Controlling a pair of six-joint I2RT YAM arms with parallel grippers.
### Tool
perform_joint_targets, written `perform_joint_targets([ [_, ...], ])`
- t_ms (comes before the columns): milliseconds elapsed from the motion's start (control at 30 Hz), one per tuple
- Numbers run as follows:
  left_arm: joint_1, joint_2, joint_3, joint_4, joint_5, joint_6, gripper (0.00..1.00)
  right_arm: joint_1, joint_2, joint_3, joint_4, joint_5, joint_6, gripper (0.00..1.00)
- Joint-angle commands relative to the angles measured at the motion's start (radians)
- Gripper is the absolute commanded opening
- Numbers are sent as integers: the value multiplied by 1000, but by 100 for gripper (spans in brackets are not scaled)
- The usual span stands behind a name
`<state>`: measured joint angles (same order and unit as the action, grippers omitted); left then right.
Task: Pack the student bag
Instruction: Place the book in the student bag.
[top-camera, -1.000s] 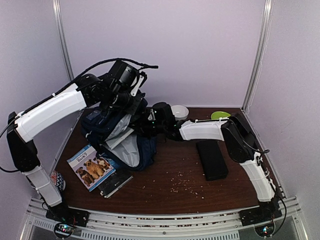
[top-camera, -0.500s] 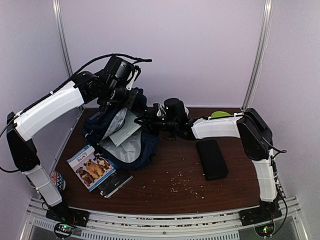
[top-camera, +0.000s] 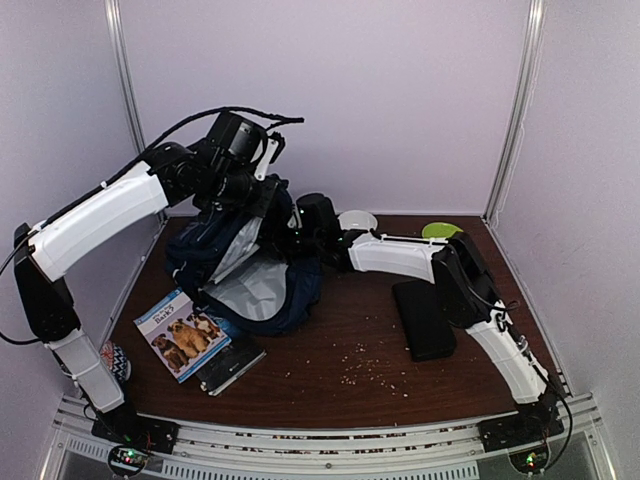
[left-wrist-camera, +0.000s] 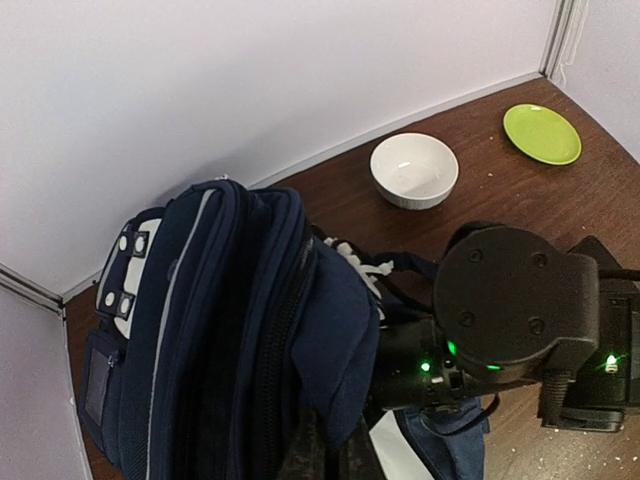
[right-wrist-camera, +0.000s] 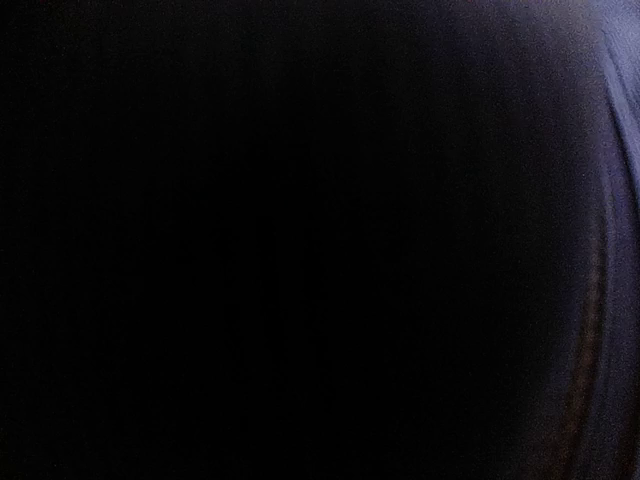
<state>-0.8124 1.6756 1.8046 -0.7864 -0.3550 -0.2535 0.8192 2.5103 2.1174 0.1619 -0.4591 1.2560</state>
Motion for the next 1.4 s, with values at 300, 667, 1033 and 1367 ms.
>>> perform_joint_targets([
  [300,-18,-48,-25,216,-21,-7,0,-10,-22,30,165,-29,15,0],
  [667,27,-36,-20,191,-150,0,0,-29,-405,-391,266,-79,-53,0],
  [1033,28,-45,-21,218,-19,13,0,-50,-366,-417,2,-63,-151,0],
  [1367,24,-68,-49,231,137,-9,0,-51,-139,-177,-1,-15,-33,0],
])
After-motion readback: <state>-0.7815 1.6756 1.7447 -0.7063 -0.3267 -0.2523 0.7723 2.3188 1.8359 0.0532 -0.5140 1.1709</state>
